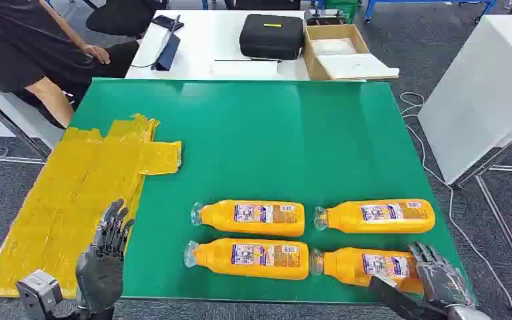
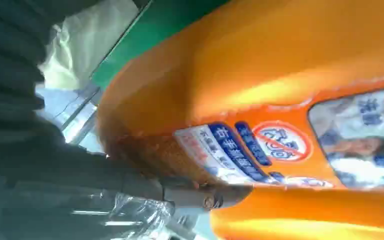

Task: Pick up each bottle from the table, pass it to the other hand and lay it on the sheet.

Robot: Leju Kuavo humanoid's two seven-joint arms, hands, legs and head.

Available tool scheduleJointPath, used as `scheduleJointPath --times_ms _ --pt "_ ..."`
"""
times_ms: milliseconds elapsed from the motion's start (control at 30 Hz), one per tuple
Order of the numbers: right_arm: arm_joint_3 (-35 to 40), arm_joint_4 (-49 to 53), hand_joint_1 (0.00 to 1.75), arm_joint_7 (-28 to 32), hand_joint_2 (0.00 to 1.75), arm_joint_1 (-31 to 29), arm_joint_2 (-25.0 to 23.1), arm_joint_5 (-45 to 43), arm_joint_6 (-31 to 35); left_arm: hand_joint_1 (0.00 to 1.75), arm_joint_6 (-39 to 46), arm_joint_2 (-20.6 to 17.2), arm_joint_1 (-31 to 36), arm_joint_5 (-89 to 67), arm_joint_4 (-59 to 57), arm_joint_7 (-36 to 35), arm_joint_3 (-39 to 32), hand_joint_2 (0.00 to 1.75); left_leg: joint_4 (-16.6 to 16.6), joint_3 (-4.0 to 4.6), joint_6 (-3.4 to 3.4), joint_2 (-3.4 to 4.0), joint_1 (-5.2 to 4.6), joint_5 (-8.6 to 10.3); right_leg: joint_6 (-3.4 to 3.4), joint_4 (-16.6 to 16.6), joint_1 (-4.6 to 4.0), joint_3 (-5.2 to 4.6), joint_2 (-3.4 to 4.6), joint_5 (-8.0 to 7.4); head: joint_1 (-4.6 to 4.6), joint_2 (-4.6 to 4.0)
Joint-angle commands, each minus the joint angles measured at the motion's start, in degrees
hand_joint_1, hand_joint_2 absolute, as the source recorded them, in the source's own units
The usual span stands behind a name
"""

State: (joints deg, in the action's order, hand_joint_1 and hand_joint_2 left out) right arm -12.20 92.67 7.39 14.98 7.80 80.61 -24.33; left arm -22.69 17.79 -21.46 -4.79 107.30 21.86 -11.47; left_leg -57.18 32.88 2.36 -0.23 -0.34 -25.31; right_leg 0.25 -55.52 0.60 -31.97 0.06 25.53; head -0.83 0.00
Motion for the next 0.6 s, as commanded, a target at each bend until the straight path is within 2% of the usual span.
scheduleJointPath --times_ms 33,400,600 --pt "1.9 -7.82 1.75 0.14 1.75 -0.54 0.57 -0.64 -0.17 0.0 2.09 -4.76 -0.24 1.45 -3.37 0.09 2.73 0.0 0.08 -0.16 -0.25 -0.06 0.02 0.03 -0.05 0.12 -0.01 0.2 -0.1 -0.02 0.0 0.0" --pt "4.96 -11.65 1.75 -0.16 1.75 -3.58 1.38 -0.86 0.3 0.0 4.17 -5.73 -1.65 2.96 -2.98 0.92 2.86 0.0 0.06 -0.31 -0.12 0.16 0.05 -0.01 -0.03 0.11 -0.05 0.32 0.11 -0.05 0.02 0.0" --pt "6.48 -12.46 1.75 0.06 1.75 -3.19 2.73 -1.5 0.83 0.0 4.25 -5.93 -2.21 3.46 -2.79 1.1 2.65 0.0 0.07 -0.31 -0.3 0.37 0.08 -0.02 -0.06 0.14 -0.08 0.26 0.39 -0.16 0.02 0.0"
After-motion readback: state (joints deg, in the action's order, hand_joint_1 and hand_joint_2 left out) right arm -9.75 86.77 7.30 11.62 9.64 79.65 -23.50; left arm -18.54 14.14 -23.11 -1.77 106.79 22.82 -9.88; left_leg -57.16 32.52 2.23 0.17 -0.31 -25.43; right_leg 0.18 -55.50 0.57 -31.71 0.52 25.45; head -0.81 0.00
